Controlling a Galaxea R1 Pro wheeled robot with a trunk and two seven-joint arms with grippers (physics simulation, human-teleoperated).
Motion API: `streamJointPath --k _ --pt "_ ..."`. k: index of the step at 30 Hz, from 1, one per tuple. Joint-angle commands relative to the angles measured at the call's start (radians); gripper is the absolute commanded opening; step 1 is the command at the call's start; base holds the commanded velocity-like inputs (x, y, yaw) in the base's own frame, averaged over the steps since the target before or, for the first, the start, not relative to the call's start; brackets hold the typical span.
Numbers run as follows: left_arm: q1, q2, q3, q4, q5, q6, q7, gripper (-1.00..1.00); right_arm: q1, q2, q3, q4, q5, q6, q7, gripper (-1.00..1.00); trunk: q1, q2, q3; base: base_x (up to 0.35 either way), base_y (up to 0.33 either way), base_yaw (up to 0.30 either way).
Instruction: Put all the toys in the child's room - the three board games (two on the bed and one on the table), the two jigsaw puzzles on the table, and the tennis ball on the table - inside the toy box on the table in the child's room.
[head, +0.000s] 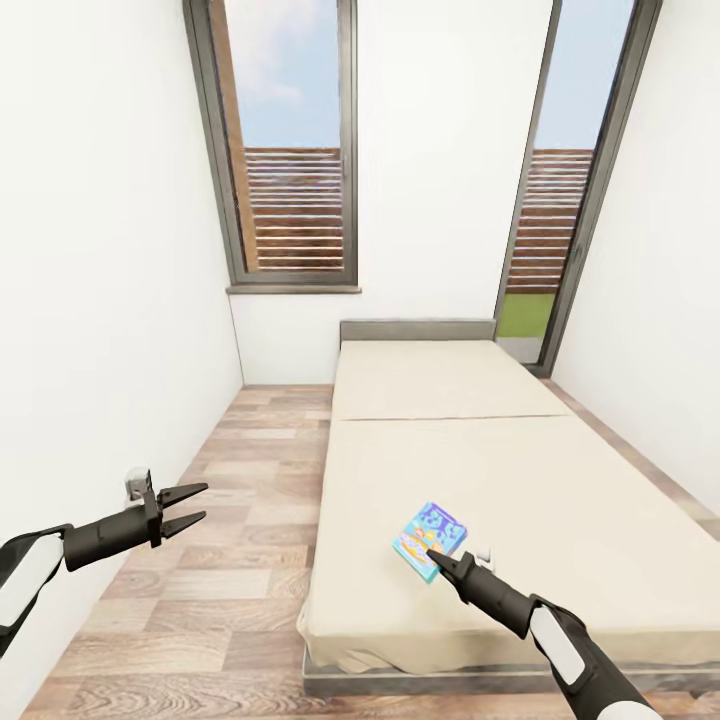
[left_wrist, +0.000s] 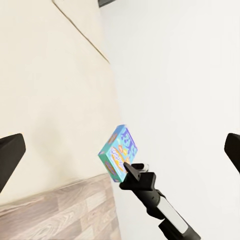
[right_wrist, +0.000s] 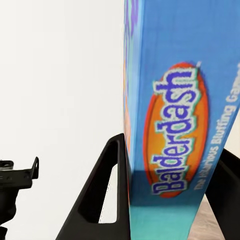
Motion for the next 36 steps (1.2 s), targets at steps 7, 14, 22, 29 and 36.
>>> streamJointPath --k 7,14,22,29,36 --pt "-0.001 0.000 0.001 0.000 -0.003 0.003 -0.004 1.00 -0.001 -0.003 -0.002 -0.002 -0.001 0.007 0.042 -1.00 -0.027 0.049 0.021 0.000 0.000 0.000" --pt "0.000 0.000 0.001 -0.001 -0.003 0.003 -0.004 1.00 -0.001 -0.005 -0.003 -0.005 -0.001 0.009 0.063 -1.00 -0.054 0.098 0.043 0.000 0.000 0.000" --pt "0.000 0.000 0.001 -0.001 -0.003 0.003 -0.003 1.00 0.000 -0.005 -0.002 -0.004 -0.001 0.009 0.064 -1.00 -0.085 0.154 0.068 0.000 0.000 0.000" --pt "0.000 0.000 0.001 -0.001 -0.003 0.003 -0.003 1.00 0.001 -0.004 -0.002 -0.005 -0.001 0.008 0.064 -1.00 -0.111 0.203 0.093 0.000 0.000 -0.006" --pt "-0.001 0.000 0.001 -0.001 -0.003 0.003 -0.003 1.00 0.001 -0.005 -0.002 -0.005 0.000 0.007 0.083 -1.00 -0.138 0.252 0.125 0.000 0.000 -0.130"
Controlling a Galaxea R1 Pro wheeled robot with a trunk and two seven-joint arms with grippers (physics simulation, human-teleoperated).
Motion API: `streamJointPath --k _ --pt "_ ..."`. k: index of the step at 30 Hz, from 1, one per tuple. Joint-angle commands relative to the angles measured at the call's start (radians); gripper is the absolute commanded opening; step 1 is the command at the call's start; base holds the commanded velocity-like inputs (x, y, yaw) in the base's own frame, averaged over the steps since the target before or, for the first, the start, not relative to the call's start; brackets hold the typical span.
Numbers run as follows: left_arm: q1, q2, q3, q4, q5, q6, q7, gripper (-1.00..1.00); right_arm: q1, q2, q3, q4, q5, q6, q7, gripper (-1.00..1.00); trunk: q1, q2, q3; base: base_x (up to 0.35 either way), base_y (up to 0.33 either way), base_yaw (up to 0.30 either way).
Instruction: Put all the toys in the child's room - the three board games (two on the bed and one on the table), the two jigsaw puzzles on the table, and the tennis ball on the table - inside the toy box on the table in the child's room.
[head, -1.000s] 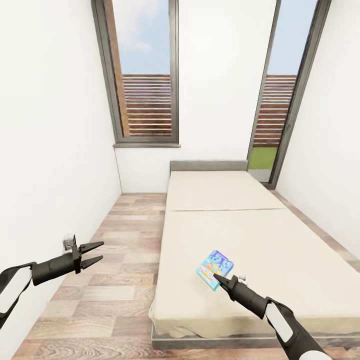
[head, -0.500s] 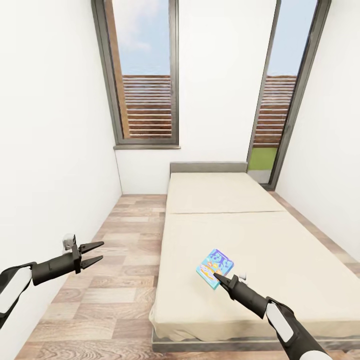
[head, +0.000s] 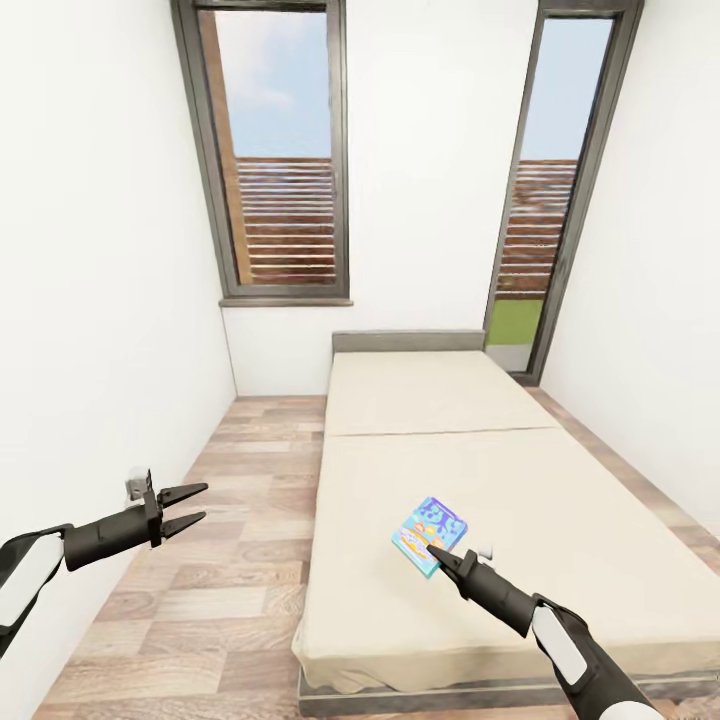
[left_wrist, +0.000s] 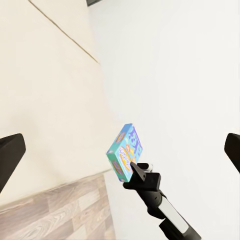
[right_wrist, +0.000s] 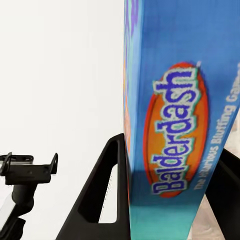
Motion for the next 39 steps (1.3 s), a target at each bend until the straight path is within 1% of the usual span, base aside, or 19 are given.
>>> streamJointPath --k 1,6,17,25,35,39 --pt "0.000 0.000 0.001 0.000 -0.003 0.003 -0.004 1.00 -0.001 0.000 -0.001 0.001 -0.002 0.006 0.005 -1.00 -0.004 0.007 0.004 0.000 0.000 -0.189" --pt "0.000 0.000 0.001 0.000 -0.003 0.003 -0.004 1.00 0.001 0.000 -0.001 0.003 -0.002 0.004 0.027 -1.00 -0.023 0.042 0.026 0.000 0.000 -0.207" --pt "0.000 0.000 0.000 0.000 -0.004 0.003 -0.004 1.00 0.002 0.000 -0.001 0.005 -0.002 0.003 0.031 -1.00 -0.065 0.119 0.072 0.000 0.000 -0.200" --pt "0.000 0.001 0.001 0.000 -0.004 0.003 -0.003 1.00 0.002 0.002 0.000 0.005 -0.002 0.000 0.030 -1.00 -0.096 0.175 0.099 0.000 0.000 -0.084" --pt "0.000 0.002 0.001 0.001 -0.005 0.003 -0.002 1.00 0.002 0.001 0.000 0.007 -0.003 0.001 0.031 -1.00 -0.134 0.245 0.130 0.000 0.000 -0.260" --pt "0.000 0.002 0.001 0.000 -0.005 0.003 -0.001 1.00 0.002 0.000 -0.001 0.008 -0.003 0.000 0.044 -1.00 -0.150 0.273 0.143 0.000 0.000 -0.279"
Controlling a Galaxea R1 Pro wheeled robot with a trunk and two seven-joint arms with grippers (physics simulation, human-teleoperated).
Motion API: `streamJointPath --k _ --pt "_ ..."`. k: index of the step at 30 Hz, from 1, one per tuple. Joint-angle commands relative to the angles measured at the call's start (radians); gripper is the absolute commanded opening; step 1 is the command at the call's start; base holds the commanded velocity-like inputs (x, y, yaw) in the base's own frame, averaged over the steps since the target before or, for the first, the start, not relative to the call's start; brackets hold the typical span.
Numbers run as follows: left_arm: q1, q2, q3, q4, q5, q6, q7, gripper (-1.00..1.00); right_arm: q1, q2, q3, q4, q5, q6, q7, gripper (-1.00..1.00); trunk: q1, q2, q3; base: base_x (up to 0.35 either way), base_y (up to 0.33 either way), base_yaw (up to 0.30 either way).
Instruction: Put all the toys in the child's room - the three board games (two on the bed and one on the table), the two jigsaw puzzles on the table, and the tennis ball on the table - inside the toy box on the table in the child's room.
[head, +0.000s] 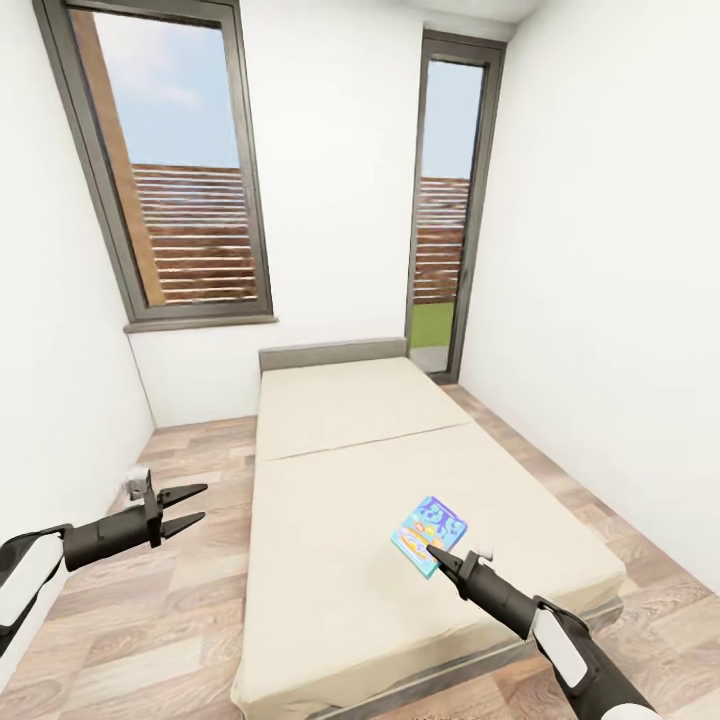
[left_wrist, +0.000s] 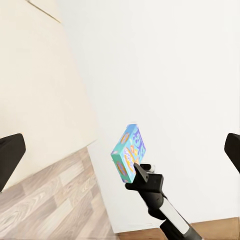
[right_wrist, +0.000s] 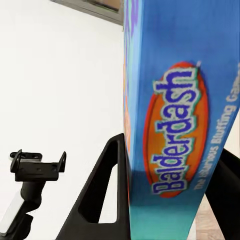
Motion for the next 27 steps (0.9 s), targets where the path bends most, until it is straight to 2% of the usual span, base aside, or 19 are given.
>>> streamJointPath --k 1,7,22,27 --pt "0.000 0.000 0.001 0.000 -0.003 0.003 -0.004 1.00 -0.001 0.000 -0.001 0.001 -0.005 0.006 0.009 -1.00 -0.004 0.007 0.002 0.000 0.000 -0.280" --pt "0.000 -0.001 0.001 -0.001 -0.003 0.003 0.001 1.00 0.000 0.000 -0.002 0.003 -0.005 0.006 0.032 -1.00 -0.027 0.049 0.021 0.000 0.000 -0.280" --pt "0.000 -0.002 0.000 -0.001 -0.003 0.004 0.005 1.00 0.001 0.000 -0.007 0.004 -0.005 0.006 0.035 -1.00 -0.084 0.154 0.068 0.000 0.000 -0.280" --pt "-0.002 -0.001 -0.025 -0.003 -0.003 0.003 0.005 1.00 0.001 0.000 -0.007 0.006 -0.005 0.006 0.035 -1.00 -0.104 0.189 0.085 0.000 0.000 -0.280"
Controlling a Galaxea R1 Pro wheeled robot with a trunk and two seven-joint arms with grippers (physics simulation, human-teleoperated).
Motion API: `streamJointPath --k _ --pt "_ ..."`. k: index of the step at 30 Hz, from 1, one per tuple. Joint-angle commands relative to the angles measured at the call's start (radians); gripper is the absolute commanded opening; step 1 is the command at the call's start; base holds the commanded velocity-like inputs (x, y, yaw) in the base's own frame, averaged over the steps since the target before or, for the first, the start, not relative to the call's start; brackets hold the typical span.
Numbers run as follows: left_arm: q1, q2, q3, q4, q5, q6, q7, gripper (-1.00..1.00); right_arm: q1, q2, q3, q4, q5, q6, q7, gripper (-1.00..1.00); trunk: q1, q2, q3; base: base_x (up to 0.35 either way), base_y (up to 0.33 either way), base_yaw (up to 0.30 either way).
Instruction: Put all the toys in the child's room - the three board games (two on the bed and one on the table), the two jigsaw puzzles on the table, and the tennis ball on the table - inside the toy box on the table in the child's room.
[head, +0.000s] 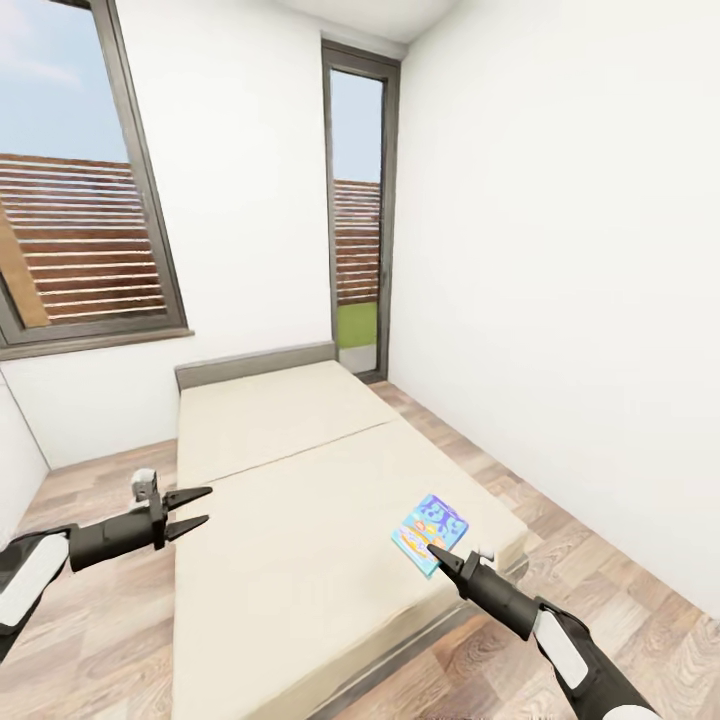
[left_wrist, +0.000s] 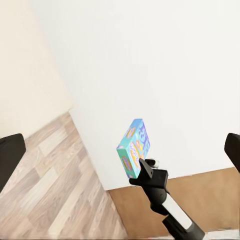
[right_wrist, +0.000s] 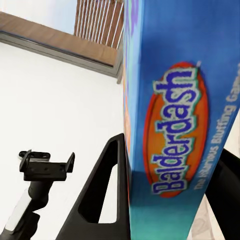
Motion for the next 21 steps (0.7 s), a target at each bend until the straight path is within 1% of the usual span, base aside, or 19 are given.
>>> streamJointPath --k 1,21 --pt "0.000 0.000 -0.001 -0.001 -0.003 0.003 -0.004 1.00 -0.001 0.000 -0.001 0.001 -0.007 0.008 0.001 -1.00 -0.004 0.006 0.002 0.000 0.000 -0.280" --pt "-0.001 0.000 -0.008 -0.004 -0.003 0.003 -0.003 1.00 -0.001 -0.001 -0.002 0.008 -0.007 0.010 0.004 -1.00 -0.081 0.146 0.073 0.000 0.000 -0.280"
